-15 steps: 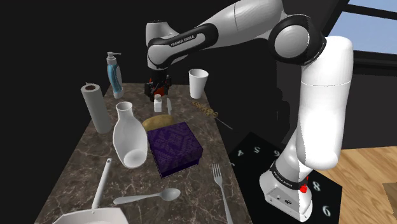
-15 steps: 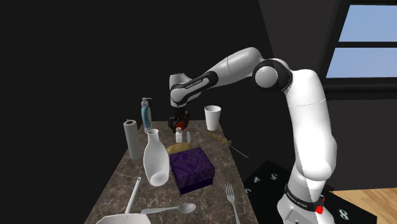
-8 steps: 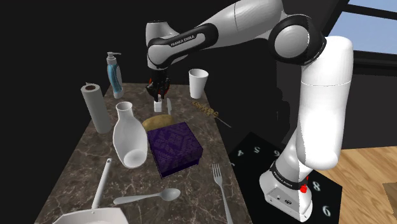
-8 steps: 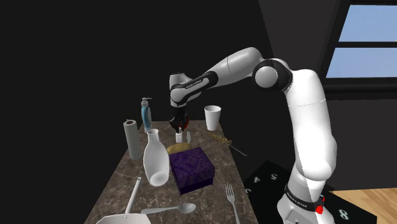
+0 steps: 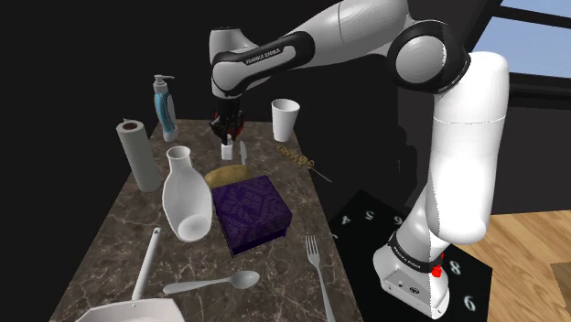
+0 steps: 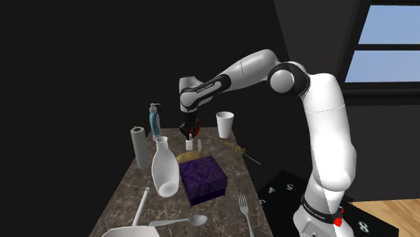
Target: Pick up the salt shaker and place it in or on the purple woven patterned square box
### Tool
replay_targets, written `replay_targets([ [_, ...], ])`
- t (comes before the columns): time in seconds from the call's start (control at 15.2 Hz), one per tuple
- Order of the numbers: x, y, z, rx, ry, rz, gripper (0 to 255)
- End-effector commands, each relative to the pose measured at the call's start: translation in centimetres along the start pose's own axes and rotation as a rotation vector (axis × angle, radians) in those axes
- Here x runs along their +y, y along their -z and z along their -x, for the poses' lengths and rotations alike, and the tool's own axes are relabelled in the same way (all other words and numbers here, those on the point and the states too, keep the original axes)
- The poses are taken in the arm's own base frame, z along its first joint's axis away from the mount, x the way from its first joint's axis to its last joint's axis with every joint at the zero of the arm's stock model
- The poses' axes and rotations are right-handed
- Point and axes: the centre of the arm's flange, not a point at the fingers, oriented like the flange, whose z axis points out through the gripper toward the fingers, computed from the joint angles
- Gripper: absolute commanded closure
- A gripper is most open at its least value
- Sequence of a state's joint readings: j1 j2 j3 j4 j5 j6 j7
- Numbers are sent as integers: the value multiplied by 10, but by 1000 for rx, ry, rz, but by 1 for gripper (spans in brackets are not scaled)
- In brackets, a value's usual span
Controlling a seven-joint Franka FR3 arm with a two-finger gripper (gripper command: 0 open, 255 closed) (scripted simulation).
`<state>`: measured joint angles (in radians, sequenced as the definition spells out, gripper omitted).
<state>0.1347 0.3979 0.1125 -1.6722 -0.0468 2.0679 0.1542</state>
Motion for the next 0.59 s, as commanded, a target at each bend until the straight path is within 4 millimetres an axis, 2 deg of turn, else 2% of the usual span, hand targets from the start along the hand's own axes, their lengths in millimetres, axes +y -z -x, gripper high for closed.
replay_targets([
  [0.0, 0, 10, 0, 0, 0, 0, 255],
  [0.53, 0, 52, 0, 0, 0, 0, 255],
])
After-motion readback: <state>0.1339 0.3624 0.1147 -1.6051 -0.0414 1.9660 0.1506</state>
